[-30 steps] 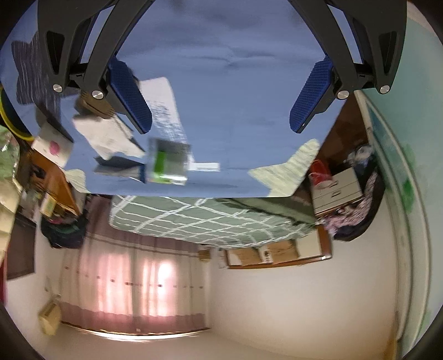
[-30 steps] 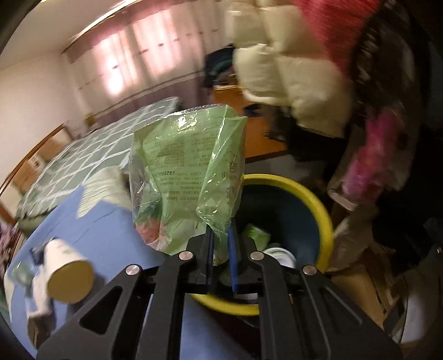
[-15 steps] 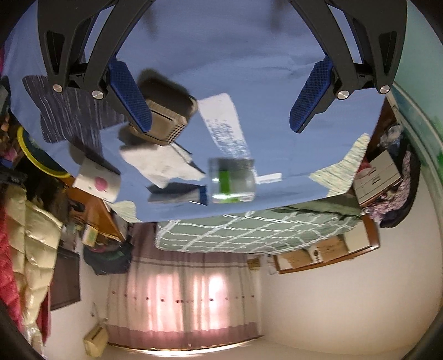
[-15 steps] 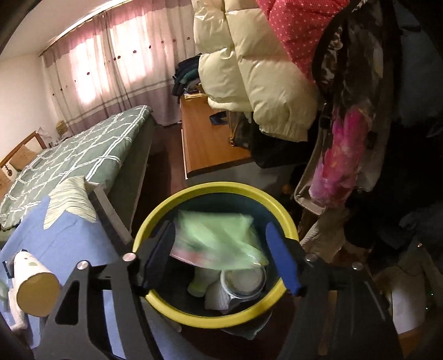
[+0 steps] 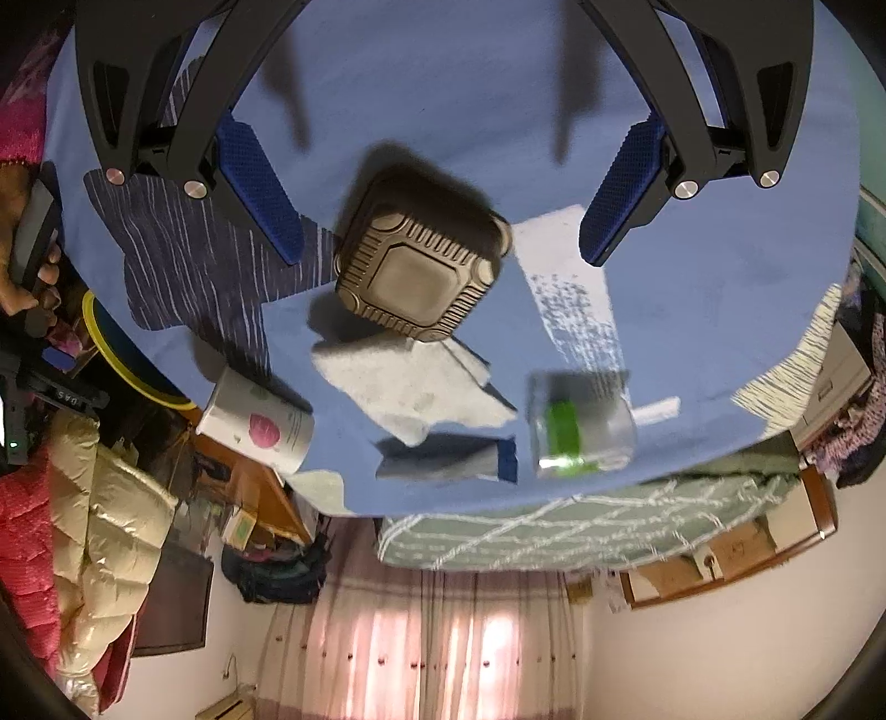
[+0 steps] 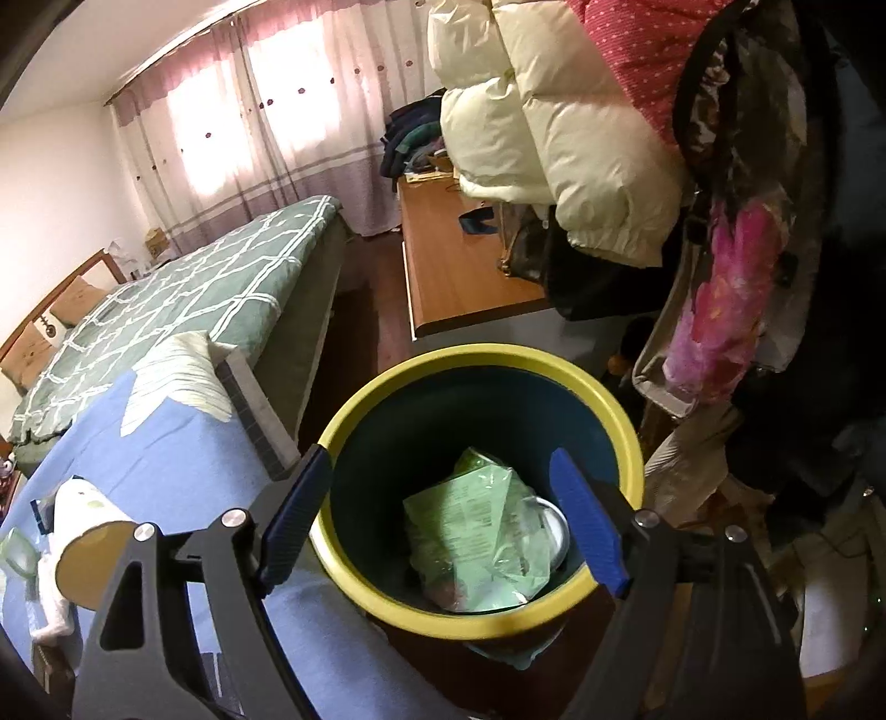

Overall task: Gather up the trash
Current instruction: 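Grasp the brown square box with the left gripper, then carry the brown box over the yellow bin and open the left gripper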

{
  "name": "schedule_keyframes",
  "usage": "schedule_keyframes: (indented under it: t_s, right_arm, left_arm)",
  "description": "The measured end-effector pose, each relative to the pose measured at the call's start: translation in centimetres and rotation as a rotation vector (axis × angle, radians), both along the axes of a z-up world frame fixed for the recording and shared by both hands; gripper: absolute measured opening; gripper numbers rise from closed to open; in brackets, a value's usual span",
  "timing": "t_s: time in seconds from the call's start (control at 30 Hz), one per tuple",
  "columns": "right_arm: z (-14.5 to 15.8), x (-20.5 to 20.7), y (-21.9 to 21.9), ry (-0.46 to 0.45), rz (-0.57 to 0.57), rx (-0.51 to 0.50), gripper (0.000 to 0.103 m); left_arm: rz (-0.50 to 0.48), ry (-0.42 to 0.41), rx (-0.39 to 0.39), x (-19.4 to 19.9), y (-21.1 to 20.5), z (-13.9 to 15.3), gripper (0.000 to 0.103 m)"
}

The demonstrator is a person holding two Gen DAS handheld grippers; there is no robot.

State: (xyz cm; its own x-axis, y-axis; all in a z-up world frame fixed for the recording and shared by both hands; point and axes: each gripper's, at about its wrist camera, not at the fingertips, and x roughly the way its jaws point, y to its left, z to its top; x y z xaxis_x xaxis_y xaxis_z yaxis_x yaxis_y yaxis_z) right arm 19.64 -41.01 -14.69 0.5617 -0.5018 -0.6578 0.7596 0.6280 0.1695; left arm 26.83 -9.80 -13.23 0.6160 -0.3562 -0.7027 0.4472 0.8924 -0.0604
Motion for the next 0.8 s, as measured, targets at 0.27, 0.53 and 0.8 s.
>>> schedule_keyframes:
  t_s: [0.27,0.53,0.8]
  right_arm:
    - [-0.2,-0.1,-0.2,-0.014,0.018,0.02,0.078]
    - [-0.3,0.1,0.0,-0.014,0.04,0.026,0.078]
    - [-0.3,0.0,0.0,-0.016,0.042,0.03,0.078]
  left_arm:
    - [0.001,0.08,0.019,2.6,-1.7,-1.2,0.098]
    - [-0.018,0.073,0.039,3.7,-2.8,-1.5,0.079]
    - [-0.03,0.082,0.015,3.7,-2.7,-1.5,0.071]
